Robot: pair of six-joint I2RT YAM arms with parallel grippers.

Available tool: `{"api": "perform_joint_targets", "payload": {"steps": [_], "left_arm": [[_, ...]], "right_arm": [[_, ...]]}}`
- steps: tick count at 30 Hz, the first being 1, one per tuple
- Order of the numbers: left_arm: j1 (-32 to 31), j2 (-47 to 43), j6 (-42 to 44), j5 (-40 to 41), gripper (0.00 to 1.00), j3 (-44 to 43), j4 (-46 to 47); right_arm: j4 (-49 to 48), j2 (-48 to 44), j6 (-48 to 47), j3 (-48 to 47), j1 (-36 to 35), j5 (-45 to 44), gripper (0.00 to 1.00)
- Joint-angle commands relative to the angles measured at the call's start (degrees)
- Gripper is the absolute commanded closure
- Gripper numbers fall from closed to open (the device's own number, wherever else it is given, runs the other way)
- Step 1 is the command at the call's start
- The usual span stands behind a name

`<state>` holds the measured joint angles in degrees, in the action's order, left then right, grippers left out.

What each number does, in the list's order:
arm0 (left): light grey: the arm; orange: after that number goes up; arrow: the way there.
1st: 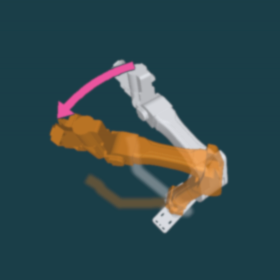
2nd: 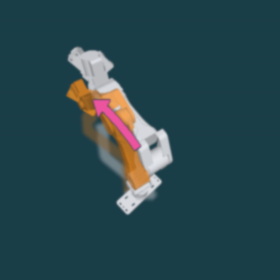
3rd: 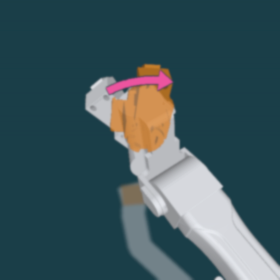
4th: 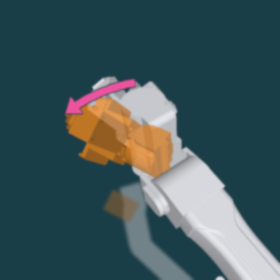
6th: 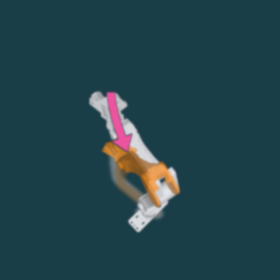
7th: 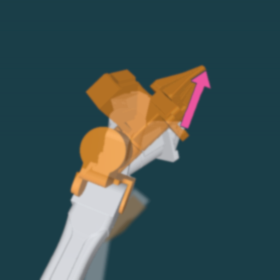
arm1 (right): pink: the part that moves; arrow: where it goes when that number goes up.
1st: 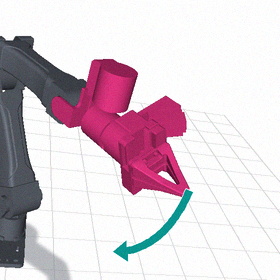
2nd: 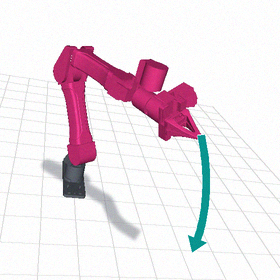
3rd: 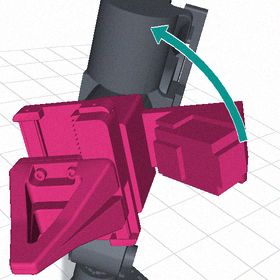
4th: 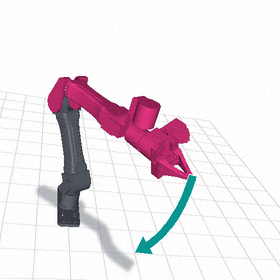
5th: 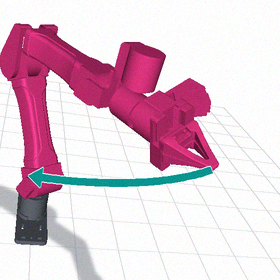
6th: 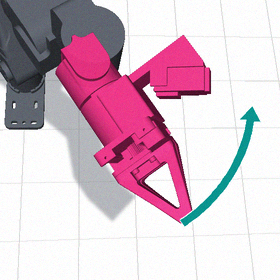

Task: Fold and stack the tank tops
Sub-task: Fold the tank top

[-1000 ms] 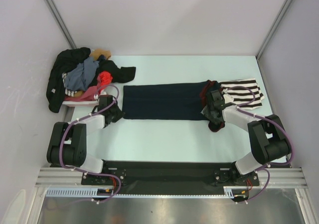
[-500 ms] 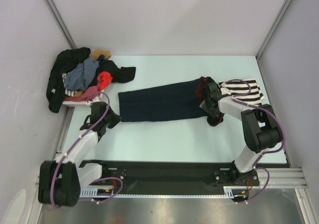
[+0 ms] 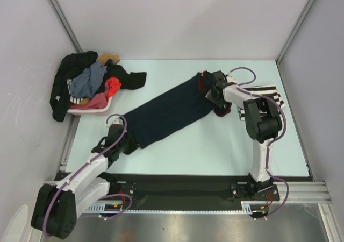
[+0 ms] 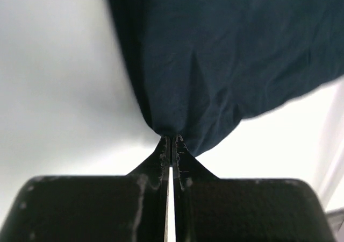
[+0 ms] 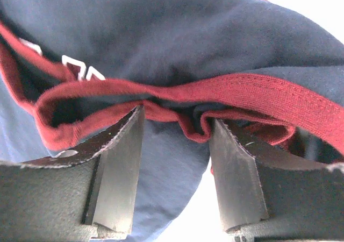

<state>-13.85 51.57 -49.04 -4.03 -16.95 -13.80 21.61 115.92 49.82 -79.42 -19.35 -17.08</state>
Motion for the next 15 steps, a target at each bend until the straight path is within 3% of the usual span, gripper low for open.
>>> {"api": "perform_joint_targets", "payload": {"steps": [1, 7, 15], "left_arm": [[-6.27, -0.86, -3.87, 1.48, 1.00, -0.63, 0.62], [-18.04, 0.36, -8.61, 3.85, 1.00, 0.69, 1.14], [-38.43, 10.11, -19.34, 9.30, 1.00, -0.36, 8.07]], "right_arm": [[0.62, 6.76, -1.39, -6.61, 0.81, 3.02, 0.46], [7.39, 16.52, -7.72, -23.72, 2.21, 3.11, 0.42], [5.02, 23.55, -11.67, -33.51, 4.23, 9.95, 0.38]]}}
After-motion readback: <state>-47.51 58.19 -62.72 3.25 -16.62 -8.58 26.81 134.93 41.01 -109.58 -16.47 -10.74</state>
